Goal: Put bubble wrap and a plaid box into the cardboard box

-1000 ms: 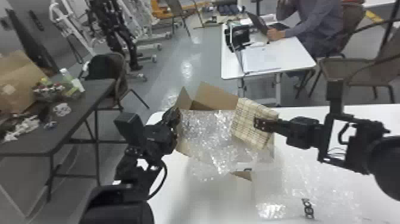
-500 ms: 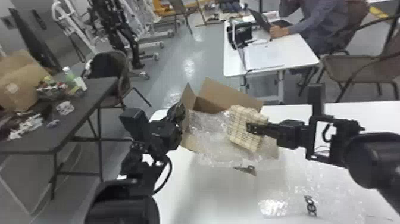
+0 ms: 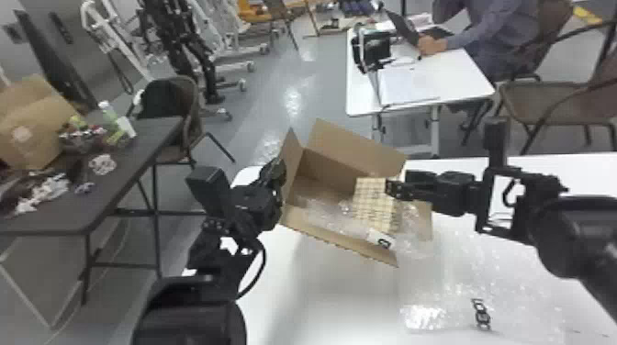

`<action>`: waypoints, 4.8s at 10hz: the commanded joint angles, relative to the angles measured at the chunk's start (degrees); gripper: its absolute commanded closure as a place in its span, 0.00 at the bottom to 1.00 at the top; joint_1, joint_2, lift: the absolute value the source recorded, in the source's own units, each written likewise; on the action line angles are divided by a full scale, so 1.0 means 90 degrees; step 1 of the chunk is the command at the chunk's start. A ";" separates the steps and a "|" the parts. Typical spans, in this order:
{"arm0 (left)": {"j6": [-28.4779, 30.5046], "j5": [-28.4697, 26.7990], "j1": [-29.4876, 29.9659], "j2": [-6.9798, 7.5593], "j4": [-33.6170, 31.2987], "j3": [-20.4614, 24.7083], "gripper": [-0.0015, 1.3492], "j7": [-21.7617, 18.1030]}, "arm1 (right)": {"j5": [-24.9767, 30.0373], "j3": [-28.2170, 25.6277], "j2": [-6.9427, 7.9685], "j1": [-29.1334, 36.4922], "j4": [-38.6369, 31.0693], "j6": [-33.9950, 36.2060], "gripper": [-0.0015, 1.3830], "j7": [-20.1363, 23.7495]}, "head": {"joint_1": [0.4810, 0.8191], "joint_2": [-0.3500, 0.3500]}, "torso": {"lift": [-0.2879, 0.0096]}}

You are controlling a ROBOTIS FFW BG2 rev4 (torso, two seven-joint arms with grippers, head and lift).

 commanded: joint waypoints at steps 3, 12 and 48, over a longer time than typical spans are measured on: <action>-0.0014 0.0020 0.0040 0.0000 -0.0016 0.0034 0.90 0.0000 | 0.0217 -0.0701 -0.0191 0.0810 -0.2169 0.0340 0.15 -0.0530 | 0.27 0.98 | 0.61; -0.0102 0.0118 0.0196 -0.0059 -0.0026 0.0161 0.90 0.0000 | 0.1897 -0.2263 -0.0270 0.4902 -0.5968 -0.1300 0.16 -0.2942 | 0.38 0.80 | 0.61; -0.7211 0.1680 0.0597 0.0117 0.3314 -0.1617 0.04 0.7295 | 0.2209 -0.2566 -0.0201 0.5664 -0.5587 -0.1544 0.16 -0.3440 | 0.63 0.95 | 0.61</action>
